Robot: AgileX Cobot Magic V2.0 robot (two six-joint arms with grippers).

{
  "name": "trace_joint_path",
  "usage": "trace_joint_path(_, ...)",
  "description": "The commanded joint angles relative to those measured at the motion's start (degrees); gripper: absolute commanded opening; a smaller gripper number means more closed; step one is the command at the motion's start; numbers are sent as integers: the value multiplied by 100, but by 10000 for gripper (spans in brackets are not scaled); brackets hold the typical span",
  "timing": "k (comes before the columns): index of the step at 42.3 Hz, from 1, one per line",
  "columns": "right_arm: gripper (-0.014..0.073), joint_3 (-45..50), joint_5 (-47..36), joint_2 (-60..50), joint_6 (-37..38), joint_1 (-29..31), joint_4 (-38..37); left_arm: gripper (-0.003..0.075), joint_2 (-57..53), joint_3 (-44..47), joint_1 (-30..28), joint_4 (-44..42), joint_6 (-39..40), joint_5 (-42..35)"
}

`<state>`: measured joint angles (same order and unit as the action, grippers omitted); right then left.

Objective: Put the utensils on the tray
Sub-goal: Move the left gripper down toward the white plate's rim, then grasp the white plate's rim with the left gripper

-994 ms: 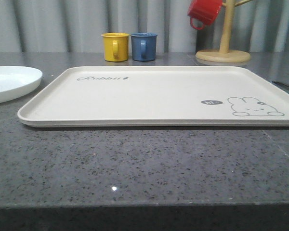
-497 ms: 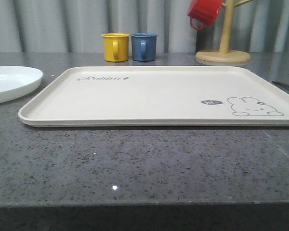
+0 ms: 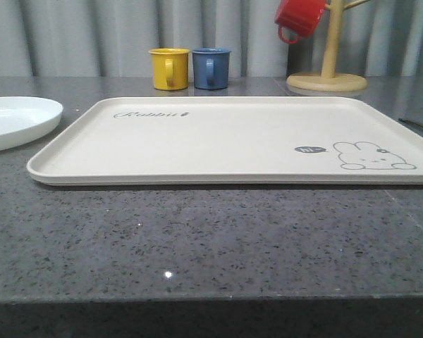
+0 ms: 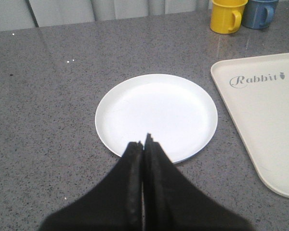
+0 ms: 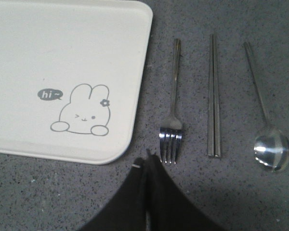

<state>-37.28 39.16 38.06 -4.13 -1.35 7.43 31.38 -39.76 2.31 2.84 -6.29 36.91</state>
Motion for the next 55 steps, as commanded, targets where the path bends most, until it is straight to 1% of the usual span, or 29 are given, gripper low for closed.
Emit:
trace_joint_path(1,71,-154,-188,108,-58,-8,5,104,100,-165,40,59,63,-280)
trace_joint_path(3,169,-154,-166,157,-58,-8,5,212,126,-165,40,59,63,-265)
trace_joint_path(4,246,-154,-166,172,-58,-8,5,266,126,-165,40,59,63,-265)
trace_joint_path(5,328,-154,-166,173,-58,-8,5,341,139,-165,40,59,63,-265)
trace_joint_path(6,388,-154,-172,173,-58,-8,5,414,139,-165,40,59,63,-265)
trace_joint_path(7,444,-154,-179,173,-58,-8,5,449,139,-165,40,59,63,-265)
trace_joint_path(8,510,-154,-192,173,-58,-8,5,508,139,-165,40,59,63,-265)
trace_joint_path(9,552,-154,-205,173,-58,-8,5,553,139,-165,40,59,63,-265)
trace_joint_path(11,622,-154,-213,173,-58,-8,5,593,139,-165,40,59,63,-256)
trace_joint_path(13,657,-154,-213,173,-58,-8,5,602,139,-165,40,59,63,-256)
trace_joint_path(19,655,-154,-213,173,-58,-8,5,598,192,-190,40,7,63,-91)
trace_joint_path(22,655,-154,-213,173,-58,-8,5,598,388,-313,40,-220,63,288)
trace_joint_path(25,655,-154,-213,173,-58,-8,5,598,714,-533,28,-465,63,776)
trace_joint_path(28,655,-154,-213,173,-58,-8,5,598,1108,-779,16,-541,63,1104)
trace_joint_path(33,655,-154,-213,173,-58,-8,5,598,1811,-1158,-8,-541,73,1232)
trace_joint_path(37,655,-154,-213,173,-58,-8,5,598,2408,-1494,-246,-522,73,1358)
trace_joint_path(41,655,-154,-213,173,-58,-8,5,598,2992,-1842,-740,-358,62,1342)
trace_joint_path(44,655,-154,-213,173,-58,-8,5,598,3420,-2065,-1194,32,-215,1316)
trace_joint_path(46,655,-154,-213,173,-58,-8,5,598,3701,-2172,-1525,597,-513,1269)
trace_joint_path(49,655,-154,-213,173,-58,-8,5,598,4100,-2335,-1939,1666,-1215,1264)
trace_joint_path(51,655,-154,-213,173,-58,-8,5,598,4331,-2430,-2123,2241,-1676,1293)
trace_joint_path(53,655,-154,-213,173,-58,-8,5,598,4540,-2500,-2242,2731,-1938,1325)
trace_joint_path(55,655,-154,-213,173,-58,-8,5,598,4762,-2571,-2272,2987,-2158,1353)
